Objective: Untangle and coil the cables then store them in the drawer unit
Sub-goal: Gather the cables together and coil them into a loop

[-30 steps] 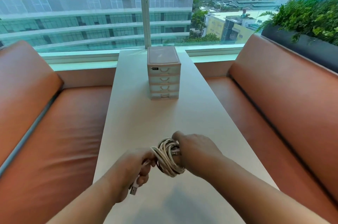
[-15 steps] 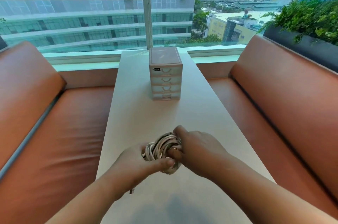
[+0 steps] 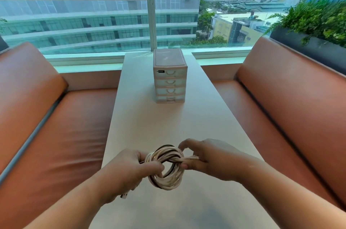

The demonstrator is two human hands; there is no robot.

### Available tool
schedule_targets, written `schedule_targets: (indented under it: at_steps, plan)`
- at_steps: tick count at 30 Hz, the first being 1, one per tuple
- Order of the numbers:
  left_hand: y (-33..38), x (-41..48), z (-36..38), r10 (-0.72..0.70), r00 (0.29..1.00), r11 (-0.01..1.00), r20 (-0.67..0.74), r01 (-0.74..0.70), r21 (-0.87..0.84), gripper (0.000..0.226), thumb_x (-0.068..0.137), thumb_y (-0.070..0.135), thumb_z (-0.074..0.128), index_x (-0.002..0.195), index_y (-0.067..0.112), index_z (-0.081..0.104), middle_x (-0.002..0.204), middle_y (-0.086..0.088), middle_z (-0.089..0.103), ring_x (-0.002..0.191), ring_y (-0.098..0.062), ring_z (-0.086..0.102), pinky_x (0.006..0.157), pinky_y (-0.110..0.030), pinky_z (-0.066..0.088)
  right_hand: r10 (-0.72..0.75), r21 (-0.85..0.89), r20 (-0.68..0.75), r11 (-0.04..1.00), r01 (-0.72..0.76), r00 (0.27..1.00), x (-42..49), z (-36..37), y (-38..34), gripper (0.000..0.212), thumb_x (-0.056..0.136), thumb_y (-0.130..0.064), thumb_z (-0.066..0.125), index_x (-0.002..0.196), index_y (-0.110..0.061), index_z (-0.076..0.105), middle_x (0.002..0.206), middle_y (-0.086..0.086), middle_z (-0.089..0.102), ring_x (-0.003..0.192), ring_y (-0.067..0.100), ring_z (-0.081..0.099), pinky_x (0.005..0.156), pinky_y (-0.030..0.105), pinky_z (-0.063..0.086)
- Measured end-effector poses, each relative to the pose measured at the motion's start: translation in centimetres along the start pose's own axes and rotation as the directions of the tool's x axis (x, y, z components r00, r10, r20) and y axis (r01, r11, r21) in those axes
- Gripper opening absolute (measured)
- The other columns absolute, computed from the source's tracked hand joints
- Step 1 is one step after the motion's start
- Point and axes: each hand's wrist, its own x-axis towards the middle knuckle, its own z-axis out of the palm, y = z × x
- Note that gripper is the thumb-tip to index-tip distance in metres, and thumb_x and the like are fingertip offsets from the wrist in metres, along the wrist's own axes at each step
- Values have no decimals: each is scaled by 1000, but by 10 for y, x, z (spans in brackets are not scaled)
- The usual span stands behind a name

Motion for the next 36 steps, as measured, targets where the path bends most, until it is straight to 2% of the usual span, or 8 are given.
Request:
schedule_targets:
  at_steps: [4, 10, 17, 21, 25, 29, 34, 36]
  plan:
    - [-7, 3, 2, 31, 999, 992, -18, -33, -122, 36, 54, 43, 67, 66, 9, 67, 43, 0, 34, 36, -12, 27, 35, -15, 23, -67, -33, -35, 997, 66, 997, 6, 13, 0, 45, 94, -58, 43, 134, -40, 39, 95, 0, 69, 90, 21, 59, 80, 35, 46]
    - [-9, 4, 12, 41, 998, 996, -47, -45, -83, 27, 59, 39, 66, 62, 13, 66, 39, 3, 37, 34, -11, 31, 33, -17, 26, -40, -236, 1, 971, 39, 999, 10, 14, -18, 29, 93, -50, 48, 108, -27, 59, 103, -1, 64, 105, 20, 53, 84, 36, 37]
    - [1, 3, 25, 93, 994, 991, -50, -97, -88, 18, 74, 24, 67, 59, 14, 65, 38, 7, 45, 34, -6, 34, 37, -17, 26, 187, 92, 79, 977, -194, 979, 15, 16, -37, 73, 88, -11, 46, 151, -29, 15, 132, 11, 53, 113, 29, 57, 92, 40, 50]
    - [0, -1, 24, 78, 996, 993, 45, -73, -97, 19, 84, 10, 69, 66, 13, 66, 35, 11, 46, 30, 1, 37, 32, -8, 24, 119, 203, 83, 970, -133, 989, 5, 14, -28, 77, 81, -23, 56, 148, -37, 23, 125, 2, 58, 105, 18, 59, 88, 32, 51]
    - [0, -2, 16, 51, 994, 997, 97, -45, -63, 17, 75, 19, 77, 75, 4, 69, 40, 12, 47, 34, 2, 38, 38, -9, 26, 69, 299, 43, 951, -78, 997, 0, 10, -17, 66, 80, -35, 64, 140, -41, 38, 84, -11, 59, 71, 0, 55, 73, 20, 46]
    - [-6, 0, 0, 65, 996, 997, 66, -62, -41, 42, 47, 40, 92, 75, 14, 75, 73, 1, 75, 73, -6, 71, 62, -8, 47, 89, 349, -33, 935, -72, 996, -5, 5, -5, 46, 80, -41, 71, 124, -42, 56, 60, -11, 49, 49, 2, 46, 57, 18, 41]
    - [2, -1, -3, 17, 999, 999, 39, -15, -38, 10, 74, 20, 77, 78, 12, 73, 38, 11, 46, 31, -1, 33, 35, -14, 25, 103, 276, -29, 957, -91, 994, -2, 0, 0, 30, 81, -48, 67, 107, -33, 64, 67, -6, 58, 58, 7, 51, 65, 33, 48]
    - [1, 0, -4, 28, 1000, 999, 11, -28, -46, 26, 72, 42, 75, 81, 18, 73, 38, 10, 32, 34, -7, 24, 38, -17, 21, 142, 237, -64, 964, -123, 988, 1, 0, -3, 29, 80, -52, 63, 92, -25, 64, 76, -3, 65, 69, 14, 59, 72, 40, 53]
